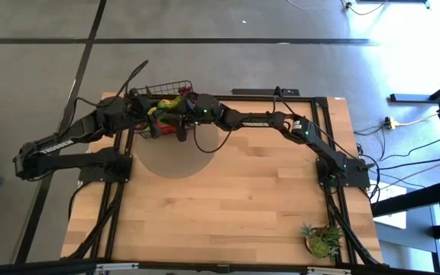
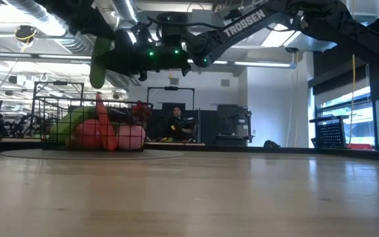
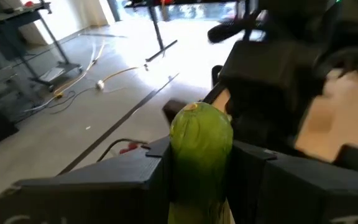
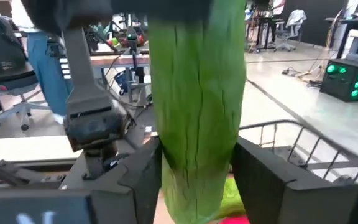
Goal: Build produce basket
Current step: Put the green cucumber into the black wire basket
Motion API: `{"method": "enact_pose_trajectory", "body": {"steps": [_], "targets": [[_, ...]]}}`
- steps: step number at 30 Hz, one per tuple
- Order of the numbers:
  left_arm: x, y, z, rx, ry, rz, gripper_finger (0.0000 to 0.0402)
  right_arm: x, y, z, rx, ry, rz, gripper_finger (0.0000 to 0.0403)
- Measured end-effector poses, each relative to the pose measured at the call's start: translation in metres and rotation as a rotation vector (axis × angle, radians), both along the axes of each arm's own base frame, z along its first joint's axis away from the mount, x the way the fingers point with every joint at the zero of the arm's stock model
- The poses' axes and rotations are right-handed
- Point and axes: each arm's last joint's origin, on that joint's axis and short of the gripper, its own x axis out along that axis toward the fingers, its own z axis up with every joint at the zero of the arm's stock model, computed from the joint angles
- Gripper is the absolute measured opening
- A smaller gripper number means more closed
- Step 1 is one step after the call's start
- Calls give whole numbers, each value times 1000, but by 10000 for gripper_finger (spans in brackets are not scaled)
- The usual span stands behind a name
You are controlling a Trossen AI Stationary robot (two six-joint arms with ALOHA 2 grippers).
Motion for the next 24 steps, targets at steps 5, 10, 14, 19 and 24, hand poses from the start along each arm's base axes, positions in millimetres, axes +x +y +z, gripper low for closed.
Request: {"method": "enact_pose_trajectory", "body": {"steps": [5,10,14,19,24], "targets": [[-1,1,-3,-2,35,55,80,0,-5,10,-23,-19,-25,193],[-6,3,-6,16,86,193,80,-1,-18,19,-55,72,-49,192],[-11,4,-5,39,91,291,80,-3,-27,34,-77,124,-60,192],[-16,12,-9,54,154,432,80,-7,-34,56,-65,176,-69,192],[-17,24,-13,27,190,516,80,-11,-34,80,-65,181,-69,191]]}}
